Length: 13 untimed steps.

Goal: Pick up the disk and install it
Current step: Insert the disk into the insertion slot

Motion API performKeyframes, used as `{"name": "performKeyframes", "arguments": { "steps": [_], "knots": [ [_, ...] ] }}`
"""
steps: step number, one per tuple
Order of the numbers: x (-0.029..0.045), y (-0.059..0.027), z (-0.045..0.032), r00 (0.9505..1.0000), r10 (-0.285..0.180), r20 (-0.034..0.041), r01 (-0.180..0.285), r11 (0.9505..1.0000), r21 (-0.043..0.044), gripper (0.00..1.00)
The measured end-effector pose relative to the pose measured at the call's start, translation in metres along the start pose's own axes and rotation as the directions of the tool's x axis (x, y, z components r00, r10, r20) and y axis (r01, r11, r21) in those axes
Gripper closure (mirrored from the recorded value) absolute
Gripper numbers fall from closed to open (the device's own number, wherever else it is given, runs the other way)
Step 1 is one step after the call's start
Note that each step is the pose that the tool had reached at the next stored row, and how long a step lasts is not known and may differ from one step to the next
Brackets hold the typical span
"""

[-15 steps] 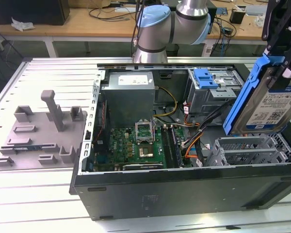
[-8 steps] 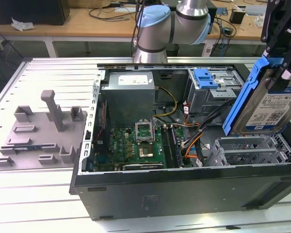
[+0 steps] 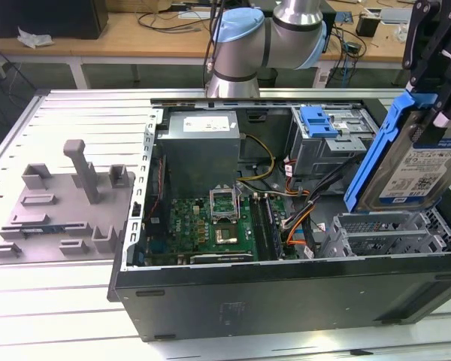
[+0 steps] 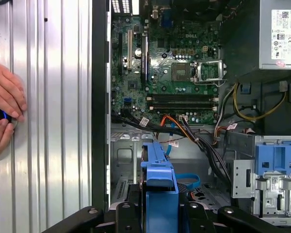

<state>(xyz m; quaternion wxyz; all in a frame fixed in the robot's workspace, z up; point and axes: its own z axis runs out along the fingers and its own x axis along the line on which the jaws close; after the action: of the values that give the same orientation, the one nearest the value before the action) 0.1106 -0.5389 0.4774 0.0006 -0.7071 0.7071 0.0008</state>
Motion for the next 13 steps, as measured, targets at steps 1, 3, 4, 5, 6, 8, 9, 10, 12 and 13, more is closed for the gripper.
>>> {"name": "performKeyframes", "arguments": {
  "steps": [1,3,4,5,6,8,9,10,12,13],
  "knots": [
    [0.0000,0.0000,0.0004,1.0000,0.000,0.0000,0.000,1.0000,0.0000,0.63],
    [0.0000,0.0000,0.0014,1.0000,0.000,0.0000,0.000,1.0000,0.0000,0.63],
    [0.0000,0.0000,0.0018,1.0000,0.000,0.0000,0.000,1.0000,0.0000,0.63],
    [0.0000,0.0000,0.0022,1.0000,0.000,0.0000,0.000,1.0000,0.0000,0.63],
    [0.0000,0.0000,0.0025,1.0000,0.000,0.0000,0.000,1.0000,0.0000,0.63],
    [0.0000,0.0000,0.0031,1.0000,0.000,-0.0001,0.000,1.0000,0.0000,0.63],
    [0.0000,0.0000,0.0034,1.0000,0.000,0.0000,0.000,1.0000,0.0000,0.63],
    [0.0000,0.0000,0.0037,1.0000,0.000,0.0000,0.000,1.0000,0.0000,0.63],
    [0.0000,0.0000,0.0045,1.0000,0.000,0.0000,0.000,1.0000,0.0000,0.63],
    [0.0001,0.0000,0.0047,1.0000,0.000,0.0000,0.000,1.0000,0.0000,0.63]
  ]
}}
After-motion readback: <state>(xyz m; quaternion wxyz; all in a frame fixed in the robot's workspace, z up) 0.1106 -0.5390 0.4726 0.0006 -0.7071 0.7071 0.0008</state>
